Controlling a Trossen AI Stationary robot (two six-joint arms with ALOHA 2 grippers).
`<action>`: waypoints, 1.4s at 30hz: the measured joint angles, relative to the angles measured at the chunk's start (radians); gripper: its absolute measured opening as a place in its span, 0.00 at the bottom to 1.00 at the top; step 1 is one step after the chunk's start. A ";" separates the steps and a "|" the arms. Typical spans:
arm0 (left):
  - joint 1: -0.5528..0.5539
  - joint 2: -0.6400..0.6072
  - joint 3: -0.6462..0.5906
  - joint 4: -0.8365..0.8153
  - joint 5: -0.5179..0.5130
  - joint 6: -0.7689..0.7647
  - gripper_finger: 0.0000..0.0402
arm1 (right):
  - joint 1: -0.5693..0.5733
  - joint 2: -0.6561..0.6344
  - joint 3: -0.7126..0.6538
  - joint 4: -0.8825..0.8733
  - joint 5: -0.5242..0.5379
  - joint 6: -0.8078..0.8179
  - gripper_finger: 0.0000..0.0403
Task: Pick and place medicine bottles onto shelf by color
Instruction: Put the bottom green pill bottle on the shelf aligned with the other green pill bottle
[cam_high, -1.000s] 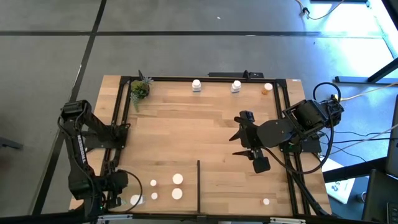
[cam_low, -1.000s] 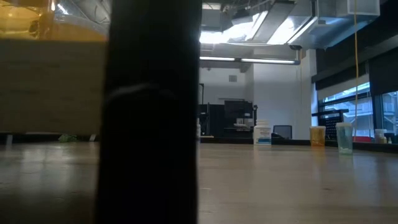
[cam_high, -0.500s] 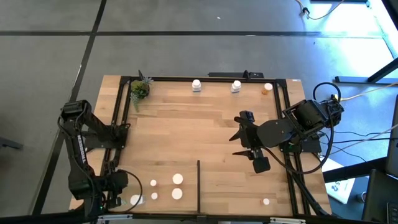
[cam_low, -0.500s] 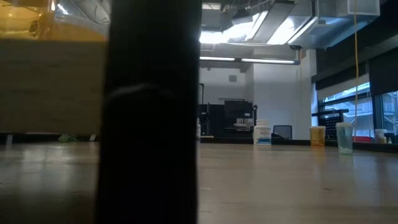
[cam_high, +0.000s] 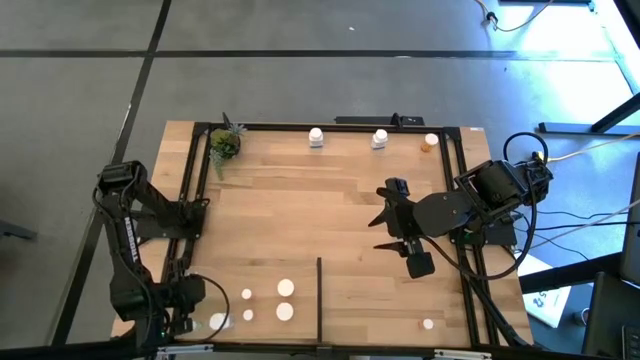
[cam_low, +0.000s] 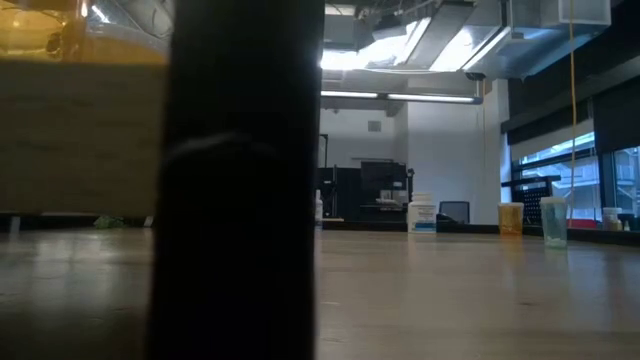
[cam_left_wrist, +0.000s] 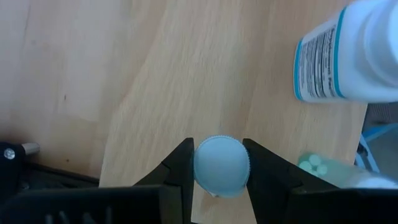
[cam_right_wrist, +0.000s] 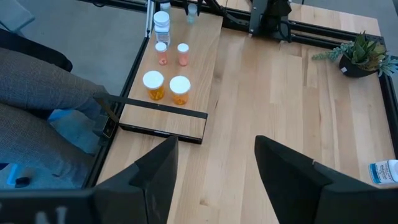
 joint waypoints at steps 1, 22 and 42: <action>0.000 0.000 0.000 -0.001 -0.013 -0.001 0.25 | 0.000 0.000 0.000 0.000 0.000 0.000 0.53; 0.000 -0.001 0.000 0.000 -0.047 0.001 0.30 | 0.000 0.000 0.000 0.005 0.000 0.003 0.53; 0.000 -0.001 0.000 0.001 -0.044 0.033 0.30 | 0.000 0.000 0.000 0.005 0.000 0.004 0.53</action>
